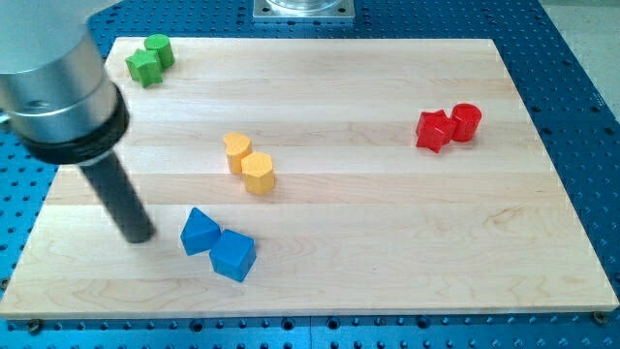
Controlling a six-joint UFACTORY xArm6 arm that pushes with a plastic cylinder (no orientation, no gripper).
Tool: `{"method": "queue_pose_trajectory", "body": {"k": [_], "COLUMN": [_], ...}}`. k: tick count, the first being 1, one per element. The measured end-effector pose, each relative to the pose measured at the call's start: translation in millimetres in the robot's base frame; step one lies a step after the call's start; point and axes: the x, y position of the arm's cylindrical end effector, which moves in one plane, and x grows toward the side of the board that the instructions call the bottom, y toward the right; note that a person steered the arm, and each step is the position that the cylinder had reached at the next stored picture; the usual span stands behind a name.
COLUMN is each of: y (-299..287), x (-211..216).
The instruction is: Place the hexagon above the triangle
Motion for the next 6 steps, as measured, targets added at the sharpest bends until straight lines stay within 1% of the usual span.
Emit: {"method": "queue_pose_trajectory", "body": {"k": [1,2,3,4,5,6], "y": [77,-4,16,117,129,187], "x": [10,10,-36,-65,-71,-70]}}
